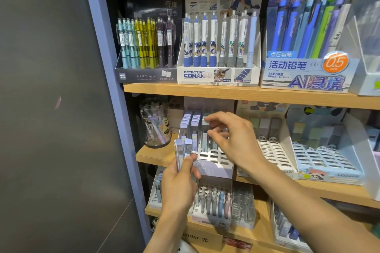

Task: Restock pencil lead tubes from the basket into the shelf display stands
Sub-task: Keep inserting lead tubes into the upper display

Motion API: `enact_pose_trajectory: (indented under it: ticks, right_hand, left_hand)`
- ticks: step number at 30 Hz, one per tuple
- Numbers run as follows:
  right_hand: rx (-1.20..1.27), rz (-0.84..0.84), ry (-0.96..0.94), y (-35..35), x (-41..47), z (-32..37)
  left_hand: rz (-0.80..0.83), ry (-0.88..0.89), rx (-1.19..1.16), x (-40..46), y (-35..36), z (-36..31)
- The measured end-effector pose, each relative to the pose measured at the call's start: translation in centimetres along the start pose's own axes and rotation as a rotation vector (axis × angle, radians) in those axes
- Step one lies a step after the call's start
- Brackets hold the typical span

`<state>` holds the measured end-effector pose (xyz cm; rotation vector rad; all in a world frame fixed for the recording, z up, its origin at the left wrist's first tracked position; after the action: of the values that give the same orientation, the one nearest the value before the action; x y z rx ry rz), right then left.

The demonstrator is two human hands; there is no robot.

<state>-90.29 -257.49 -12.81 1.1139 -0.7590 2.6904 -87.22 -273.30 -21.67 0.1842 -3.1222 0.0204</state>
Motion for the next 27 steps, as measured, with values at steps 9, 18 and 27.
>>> enact_pose_trajectory:
  ticks: [9, 18, 27]
  right_hand:
    - [-0.126, -0.015, 0.016, -0.1, -0.7, 0.2]
    - [0.641, -0.036, 0.578, 1.6, -4.2, -0.2]
    - [0.511, -0.219, 0.267, -0.4, -2.6, 1.4]
  left_hand:
    - [0.081, 0.018, -0.078, -0.2, 0.3, -0.4]
    - [0.167, -0.026, -0.101, -0.4, 0.7, -0.3]
    - [-0.059, -0.015, -0.004, 0.5, -2.2, -0.3]
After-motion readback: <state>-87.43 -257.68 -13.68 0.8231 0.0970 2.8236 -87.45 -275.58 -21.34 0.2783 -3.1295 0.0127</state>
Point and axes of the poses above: each hand's wrist, its own x-axis towards the middle knuckle, its own y-axis out of the palm, z = x × y, the point moved 5 cm from there along x, towards the middle knuckle, and after that the axes turned 11 degrees about x, right-handed, at the moved point
